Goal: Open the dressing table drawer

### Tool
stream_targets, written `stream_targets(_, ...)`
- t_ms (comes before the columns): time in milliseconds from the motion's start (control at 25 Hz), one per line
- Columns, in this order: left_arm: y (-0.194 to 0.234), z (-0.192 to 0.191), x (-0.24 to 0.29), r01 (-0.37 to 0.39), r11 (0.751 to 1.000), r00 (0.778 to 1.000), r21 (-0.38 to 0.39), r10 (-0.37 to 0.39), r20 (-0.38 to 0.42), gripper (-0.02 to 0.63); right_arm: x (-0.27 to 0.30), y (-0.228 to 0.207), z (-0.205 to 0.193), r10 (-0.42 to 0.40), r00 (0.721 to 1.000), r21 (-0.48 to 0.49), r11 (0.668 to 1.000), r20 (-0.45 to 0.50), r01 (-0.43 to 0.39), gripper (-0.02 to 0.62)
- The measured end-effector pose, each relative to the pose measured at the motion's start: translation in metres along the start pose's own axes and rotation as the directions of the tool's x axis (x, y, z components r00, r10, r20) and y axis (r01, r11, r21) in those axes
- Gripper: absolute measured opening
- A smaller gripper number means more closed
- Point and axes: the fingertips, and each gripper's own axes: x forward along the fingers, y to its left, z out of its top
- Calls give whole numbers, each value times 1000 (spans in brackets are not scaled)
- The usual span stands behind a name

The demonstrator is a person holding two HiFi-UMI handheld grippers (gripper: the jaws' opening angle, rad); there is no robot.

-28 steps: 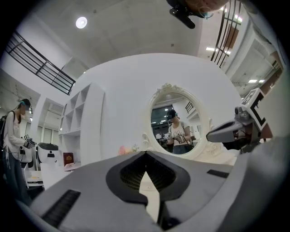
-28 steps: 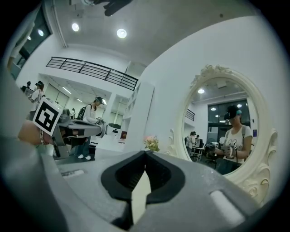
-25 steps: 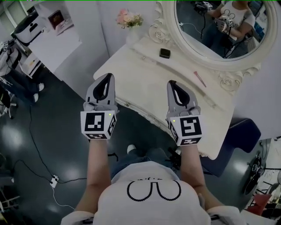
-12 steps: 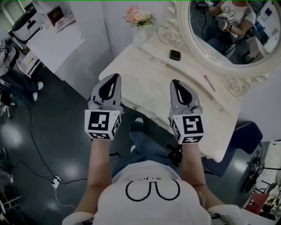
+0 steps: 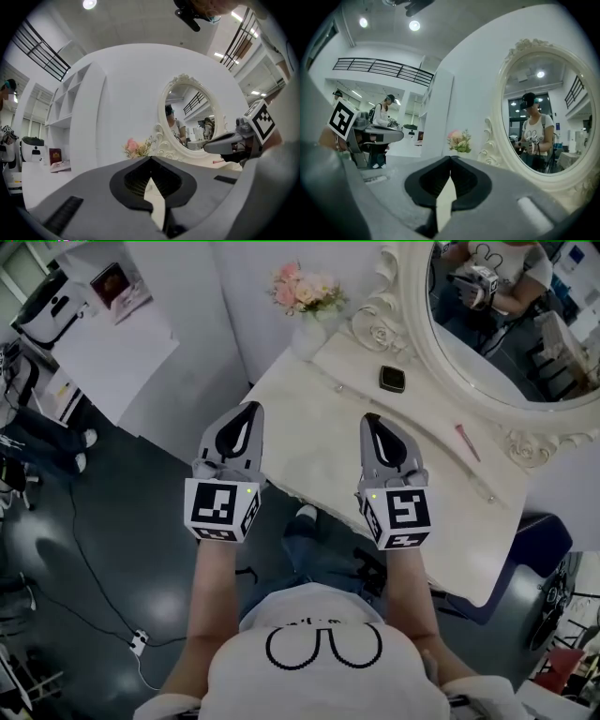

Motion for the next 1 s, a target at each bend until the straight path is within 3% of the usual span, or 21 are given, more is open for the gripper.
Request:
stream_targets(400, 37, -11, 96, 103, 994, 993, -25, -105, -57, -2, 83, -42, 0, -61, 997, 51, 997, -40, 63, 25)
stream_targets(560, 43, -16, 128, 139, 990, 988, -34, -141, -69, -2, 108, -58, -7, -91, 992, 66, 993, -83, 96, 149)
stream_targets(760, 42, -28, 159, 189, 981, 977, -45, -193, -91, -2, 122, -76, -31, -138, 976, 113, 981, -167, 158, 399)
stream_targets(1000, 33, -36, 185, 252, 967, 961, -38, -255, -105, -2, 127, -83, -56, -133, 955, 208, 959, -266, 191, 425)
